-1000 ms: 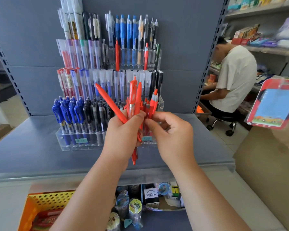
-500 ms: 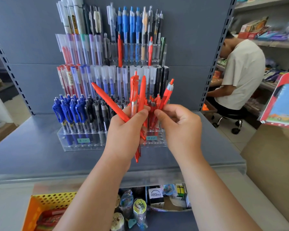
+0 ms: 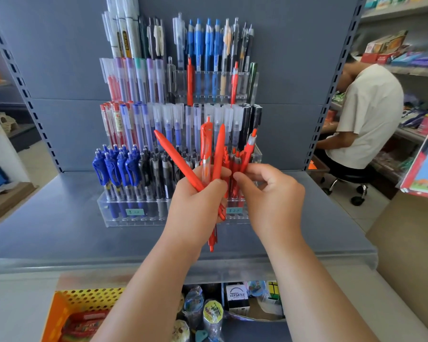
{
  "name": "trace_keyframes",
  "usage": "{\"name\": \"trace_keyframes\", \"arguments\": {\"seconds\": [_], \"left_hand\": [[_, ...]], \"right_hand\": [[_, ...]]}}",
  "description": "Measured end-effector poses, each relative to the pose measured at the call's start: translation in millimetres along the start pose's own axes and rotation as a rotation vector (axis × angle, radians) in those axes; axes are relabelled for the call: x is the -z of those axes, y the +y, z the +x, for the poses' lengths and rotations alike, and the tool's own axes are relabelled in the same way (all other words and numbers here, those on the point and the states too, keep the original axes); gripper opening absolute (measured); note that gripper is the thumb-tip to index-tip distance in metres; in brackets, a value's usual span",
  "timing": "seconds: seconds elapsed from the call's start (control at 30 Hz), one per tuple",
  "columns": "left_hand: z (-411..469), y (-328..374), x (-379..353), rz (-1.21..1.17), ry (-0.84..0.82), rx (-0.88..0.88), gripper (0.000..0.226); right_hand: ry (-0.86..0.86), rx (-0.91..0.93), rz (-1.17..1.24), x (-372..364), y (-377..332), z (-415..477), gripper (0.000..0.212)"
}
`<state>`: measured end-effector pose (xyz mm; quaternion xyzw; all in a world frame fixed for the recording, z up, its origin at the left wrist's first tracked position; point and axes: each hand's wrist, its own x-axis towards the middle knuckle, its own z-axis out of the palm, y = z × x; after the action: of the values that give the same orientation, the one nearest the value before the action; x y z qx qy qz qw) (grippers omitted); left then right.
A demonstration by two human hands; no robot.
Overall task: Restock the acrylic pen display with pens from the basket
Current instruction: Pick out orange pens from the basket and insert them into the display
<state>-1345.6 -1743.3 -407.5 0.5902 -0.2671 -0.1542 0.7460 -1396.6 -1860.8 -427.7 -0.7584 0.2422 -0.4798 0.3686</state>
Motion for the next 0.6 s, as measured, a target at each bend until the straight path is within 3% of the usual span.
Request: {"name": "trace_keyframes", "arguments": {"seconds": [0.33,0.6], "left_hand": [[-2.5,-2.1,1.6,-0.031,-0.068,-0.001,0.022],[-7.4,1.1,2.2,-0.045,-0.175,0.022,0.021]], "right_hand": [[-0.112,-0.149,-0.185,-7.4,3.8,-7.0,0.01],[-0.175,-0.121,-0.184,-2.6,4.6,-9.0,0.009]]}}
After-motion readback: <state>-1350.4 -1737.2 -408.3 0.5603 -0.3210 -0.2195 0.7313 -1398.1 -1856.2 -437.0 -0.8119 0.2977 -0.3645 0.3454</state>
